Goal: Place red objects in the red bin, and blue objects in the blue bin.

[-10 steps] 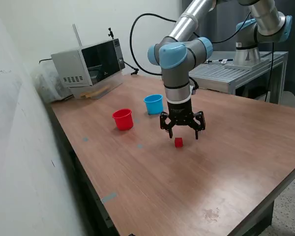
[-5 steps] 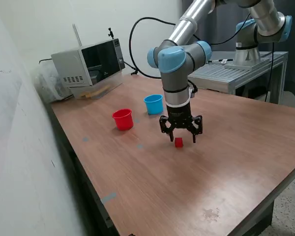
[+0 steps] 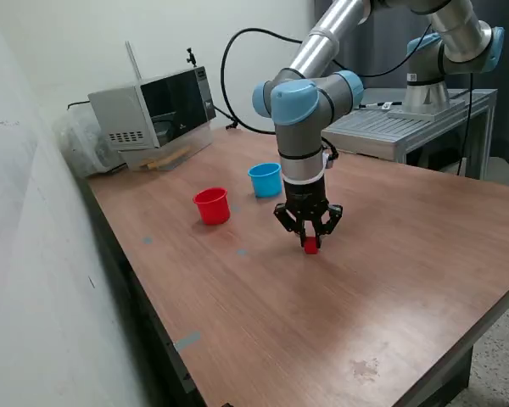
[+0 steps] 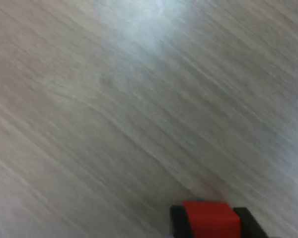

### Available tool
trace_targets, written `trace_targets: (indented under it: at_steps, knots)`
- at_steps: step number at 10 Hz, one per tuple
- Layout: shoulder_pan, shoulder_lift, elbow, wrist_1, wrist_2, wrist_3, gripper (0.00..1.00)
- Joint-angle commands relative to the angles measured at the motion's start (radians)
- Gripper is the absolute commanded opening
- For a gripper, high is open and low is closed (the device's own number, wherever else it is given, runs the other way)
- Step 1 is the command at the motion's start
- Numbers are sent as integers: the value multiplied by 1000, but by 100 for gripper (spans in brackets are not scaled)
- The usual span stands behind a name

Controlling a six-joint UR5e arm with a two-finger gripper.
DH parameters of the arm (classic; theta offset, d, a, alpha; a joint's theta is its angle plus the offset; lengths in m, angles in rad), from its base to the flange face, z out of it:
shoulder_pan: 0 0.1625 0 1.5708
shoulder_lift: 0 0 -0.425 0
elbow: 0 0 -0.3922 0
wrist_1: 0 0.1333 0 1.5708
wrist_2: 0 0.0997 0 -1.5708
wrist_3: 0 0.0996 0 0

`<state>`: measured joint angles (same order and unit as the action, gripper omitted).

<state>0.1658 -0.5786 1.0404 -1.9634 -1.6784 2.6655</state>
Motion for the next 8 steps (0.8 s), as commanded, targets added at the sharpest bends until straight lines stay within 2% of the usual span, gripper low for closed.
trace_targets:
  at_steps: [1, 2, 3, 5, 8]
  knots:
    - [0, -29, 1, 1, -23, 4, 0]
    - [-11, -61, 0, 1, -39, 11, 0]
    - [-41, -102, -3, 1, -49, 57, 0]
    - [-112, -153, -32, 9, -95, 102, 0]
    - [-247, -168, -74, 11, -101, 152, 0]
